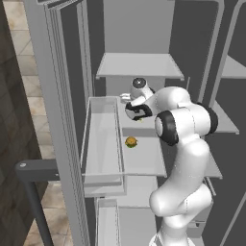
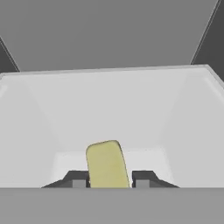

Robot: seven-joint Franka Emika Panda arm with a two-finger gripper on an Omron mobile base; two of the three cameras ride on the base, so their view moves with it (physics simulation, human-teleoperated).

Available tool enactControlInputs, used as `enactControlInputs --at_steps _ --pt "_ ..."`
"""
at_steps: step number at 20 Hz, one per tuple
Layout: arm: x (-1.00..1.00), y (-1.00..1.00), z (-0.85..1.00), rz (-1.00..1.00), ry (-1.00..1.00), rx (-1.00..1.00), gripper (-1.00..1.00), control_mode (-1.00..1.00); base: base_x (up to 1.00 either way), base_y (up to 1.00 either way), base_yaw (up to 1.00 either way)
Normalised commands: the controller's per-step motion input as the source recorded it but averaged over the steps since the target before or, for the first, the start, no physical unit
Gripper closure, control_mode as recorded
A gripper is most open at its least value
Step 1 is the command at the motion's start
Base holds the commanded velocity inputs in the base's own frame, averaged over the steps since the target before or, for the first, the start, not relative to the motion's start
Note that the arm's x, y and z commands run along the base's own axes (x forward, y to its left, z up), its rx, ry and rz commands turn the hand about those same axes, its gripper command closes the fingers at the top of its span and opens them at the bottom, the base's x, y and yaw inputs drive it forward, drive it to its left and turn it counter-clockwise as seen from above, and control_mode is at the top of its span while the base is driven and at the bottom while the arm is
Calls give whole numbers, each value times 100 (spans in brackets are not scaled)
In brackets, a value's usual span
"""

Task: Retrieve the butter from the fridge and place it on a plate on the dining table. Then retrieve the butter knife by the fridge and place it near the plate.

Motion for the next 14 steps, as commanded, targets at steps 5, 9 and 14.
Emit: enactControlInputs --at_steps 5,9,14 --pt "-92 1 -10 0 0 0 100 -100 0 0 0" --pt "-100 0 -10 0 -3 0 100 -100 0 0 0" --pt "-100 0 -1 0 -5 0 100 -100 0 0 0"
